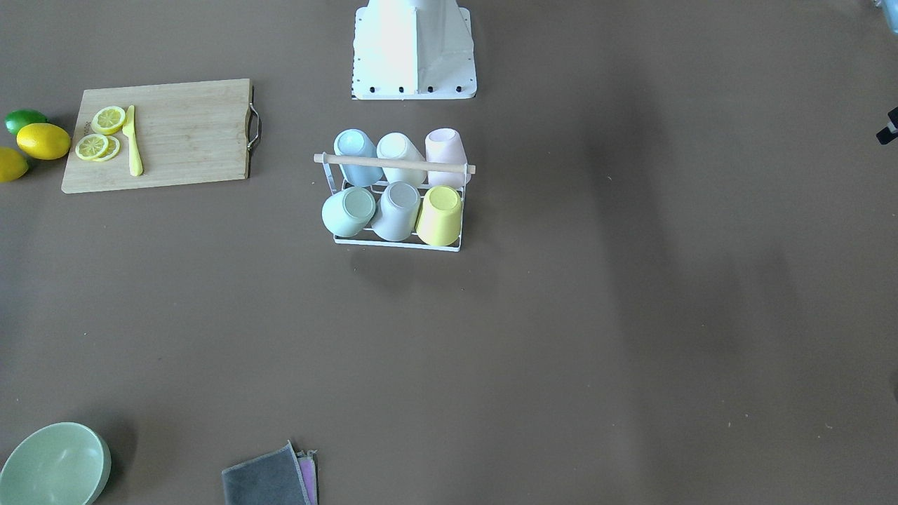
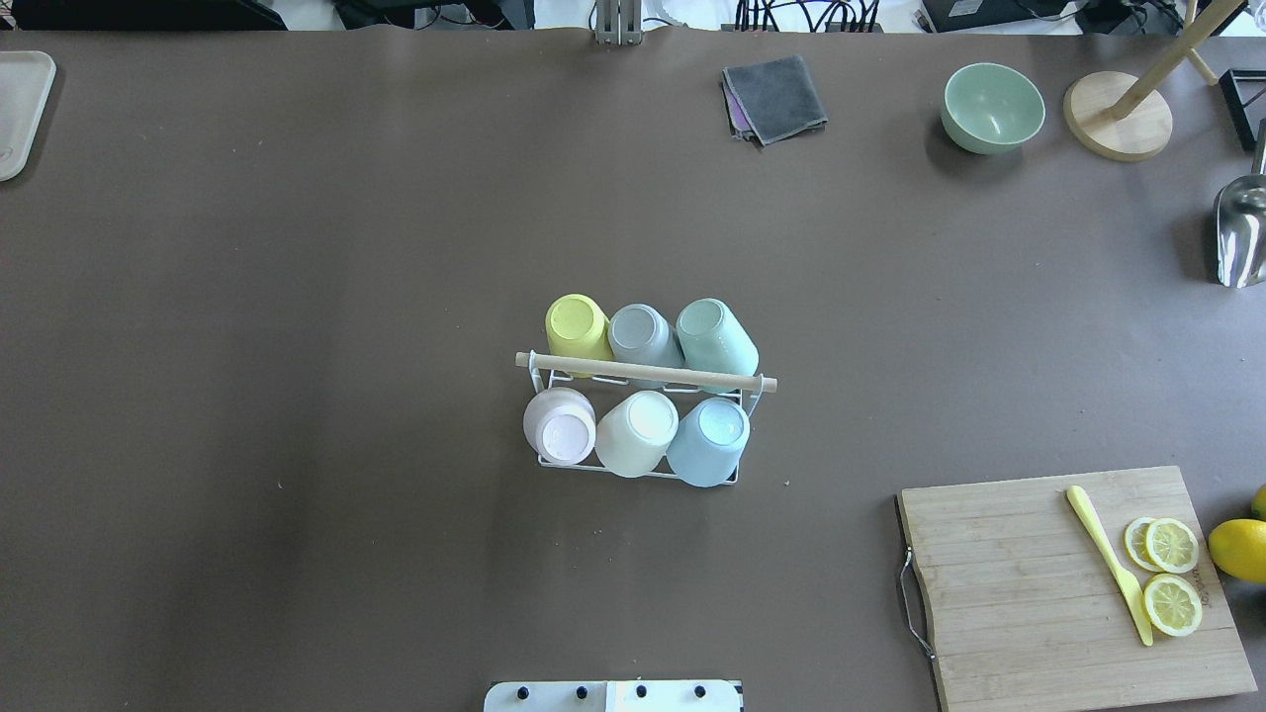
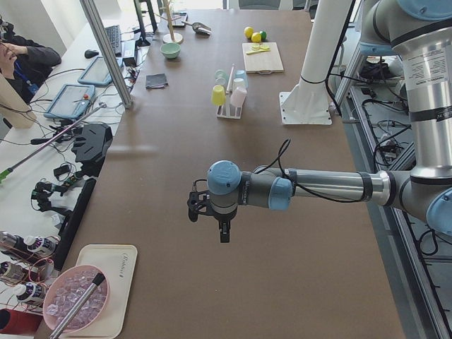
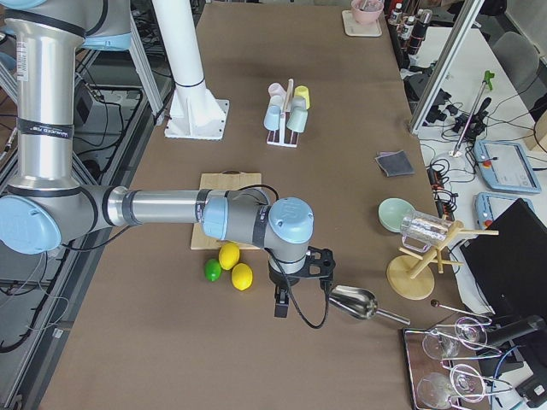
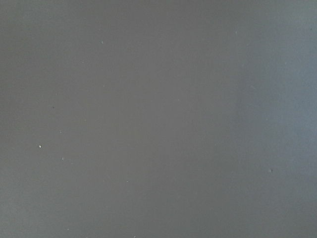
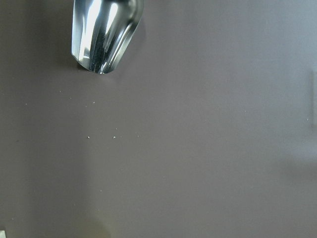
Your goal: Place cup on cup holder
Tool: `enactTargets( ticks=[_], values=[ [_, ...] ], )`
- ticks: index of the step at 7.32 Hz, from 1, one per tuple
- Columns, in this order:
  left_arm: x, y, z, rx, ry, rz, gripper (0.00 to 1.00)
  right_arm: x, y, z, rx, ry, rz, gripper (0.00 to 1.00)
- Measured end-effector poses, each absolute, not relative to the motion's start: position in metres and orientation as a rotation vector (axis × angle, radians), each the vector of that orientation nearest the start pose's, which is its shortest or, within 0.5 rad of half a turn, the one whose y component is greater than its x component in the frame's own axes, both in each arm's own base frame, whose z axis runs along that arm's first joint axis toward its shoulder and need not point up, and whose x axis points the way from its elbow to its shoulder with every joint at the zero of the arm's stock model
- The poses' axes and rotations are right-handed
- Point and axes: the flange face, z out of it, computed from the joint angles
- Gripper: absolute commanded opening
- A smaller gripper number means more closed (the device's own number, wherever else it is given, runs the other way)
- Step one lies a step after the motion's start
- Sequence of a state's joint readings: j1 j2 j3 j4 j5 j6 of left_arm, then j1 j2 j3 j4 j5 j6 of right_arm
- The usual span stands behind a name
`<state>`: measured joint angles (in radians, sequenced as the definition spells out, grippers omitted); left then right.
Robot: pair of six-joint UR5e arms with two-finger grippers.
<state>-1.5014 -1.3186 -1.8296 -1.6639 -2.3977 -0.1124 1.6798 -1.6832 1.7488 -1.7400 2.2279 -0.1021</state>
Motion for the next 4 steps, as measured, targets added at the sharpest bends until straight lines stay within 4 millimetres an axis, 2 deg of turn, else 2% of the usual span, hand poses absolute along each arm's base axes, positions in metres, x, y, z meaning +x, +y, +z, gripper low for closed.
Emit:
enactTargets(
  ticks=[1,4],
  values=[
    [-0.038,-0.391,0.636,0.020,0.814,0.074,0.98,0.119,-0.424,0.648,-0.031,-0.667,0.041,1.00],
    [-0.089,-0.394,0.633,0.025,0.761,0.102,0.99,0.119,-0.426,0.645,-0.022,-0.671,0.037,1.00]
  ],
)
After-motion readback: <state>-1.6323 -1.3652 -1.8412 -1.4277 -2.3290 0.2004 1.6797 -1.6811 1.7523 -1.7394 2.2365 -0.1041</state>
